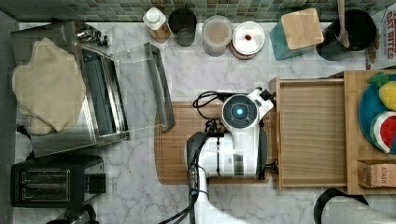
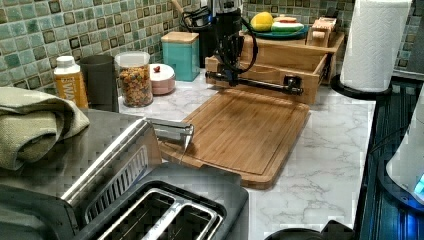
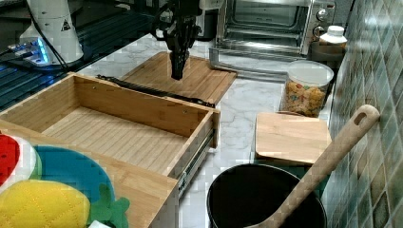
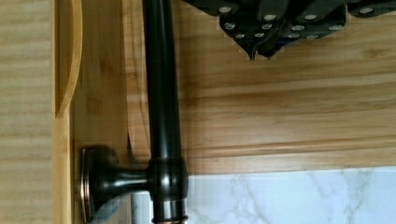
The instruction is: Close the drawer.
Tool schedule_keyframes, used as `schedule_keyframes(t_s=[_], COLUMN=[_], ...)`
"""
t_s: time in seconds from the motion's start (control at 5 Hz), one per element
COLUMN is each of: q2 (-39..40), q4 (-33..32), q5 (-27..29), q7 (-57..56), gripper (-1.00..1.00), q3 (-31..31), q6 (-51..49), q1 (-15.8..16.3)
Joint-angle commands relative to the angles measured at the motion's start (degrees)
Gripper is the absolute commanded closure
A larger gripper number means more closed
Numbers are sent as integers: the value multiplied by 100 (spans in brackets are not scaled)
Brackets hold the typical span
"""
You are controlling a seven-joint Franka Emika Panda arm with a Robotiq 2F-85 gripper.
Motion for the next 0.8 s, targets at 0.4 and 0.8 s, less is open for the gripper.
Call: schedule_keyframes(t_s=[0.4,0.8], q2=[171,374], q4=[-93,90], q5=[-180,-416], q7=[-79,-516], gripper=[100,100], q3=[-292,-539], q6=[418,898], q1=[-364,-676])
